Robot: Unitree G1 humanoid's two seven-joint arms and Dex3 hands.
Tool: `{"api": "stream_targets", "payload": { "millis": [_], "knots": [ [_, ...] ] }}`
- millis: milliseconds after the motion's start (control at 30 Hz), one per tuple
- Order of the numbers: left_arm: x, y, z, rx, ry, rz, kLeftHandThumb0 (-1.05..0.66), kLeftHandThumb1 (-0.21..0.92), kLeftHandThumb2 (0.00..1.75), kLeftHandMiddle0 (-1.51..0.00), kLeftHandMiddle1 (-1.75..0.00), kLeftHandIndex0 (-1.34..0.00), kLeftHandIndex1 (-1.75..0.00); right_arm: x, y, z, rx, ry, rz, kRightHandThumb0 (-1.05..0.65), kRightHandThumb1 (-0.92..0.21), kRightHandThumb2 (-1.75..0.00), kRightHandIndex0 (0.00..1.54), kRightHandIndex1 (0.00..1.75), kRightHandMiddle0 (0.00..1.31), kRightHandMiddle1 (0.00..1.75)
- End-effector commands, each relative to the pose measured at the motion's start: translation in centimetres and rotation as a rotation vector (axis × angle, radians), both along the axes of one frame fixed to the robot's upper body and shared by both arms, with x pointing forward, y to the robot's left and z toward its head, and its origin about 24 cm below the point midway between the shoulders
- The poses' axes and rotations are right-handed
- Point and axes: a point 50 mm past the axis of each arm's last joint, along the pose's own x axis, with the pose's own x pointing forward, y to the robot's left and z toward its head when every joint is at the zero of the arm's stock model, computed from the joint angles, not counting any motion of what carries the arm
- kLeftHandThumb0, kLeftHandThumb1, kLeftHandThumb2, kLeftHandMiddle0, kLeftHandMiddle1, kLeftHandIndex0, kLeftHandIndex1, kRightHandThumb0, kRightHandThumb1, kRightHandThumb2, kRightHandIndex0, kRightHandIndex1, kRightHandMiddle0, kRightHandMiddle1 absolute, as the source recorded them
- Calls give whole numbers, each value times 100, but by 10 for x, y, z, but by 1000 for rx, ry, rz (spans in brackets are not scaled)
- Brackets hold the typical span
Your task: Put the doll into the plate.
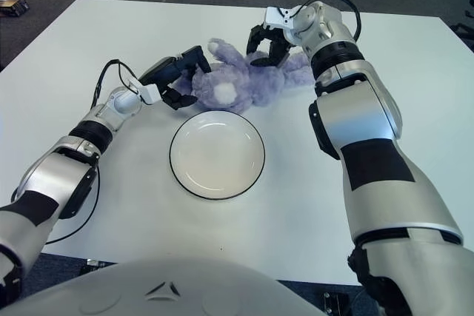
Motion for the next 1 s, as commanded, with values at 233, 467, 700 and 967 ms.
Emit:
{"api": "stream_targets", "payload": {
  "millis": [233,467,700,967],
  "knots": [
    [-4,-2,-2,7,-12,-27,-1,43,116,-40,-167,-47,-174,-3,-1,-12,-43,27,35,-66,-48,-85,0,42,0,64],
    [-2,-1,-1,19,-6,-22,-1,43,117,-38,-168,-48,-174,-6,-1,-20,-64,111,47,-77,-52,-76,0,35,0,58],
    [-1,-2,-1,22,-11,-12,-1,43,116,-38,-169,-47,-174,-9,-1,-20,-87,178,81,-91,-56,-65,0,32,0,45],
    [-1,-3,-2,28,-25,-4,-1,45,115,-37,-170,-46,-174,-11,2,-20,-173,186,145,-101,-59,-59,0,32,0,29]
  ]
}}
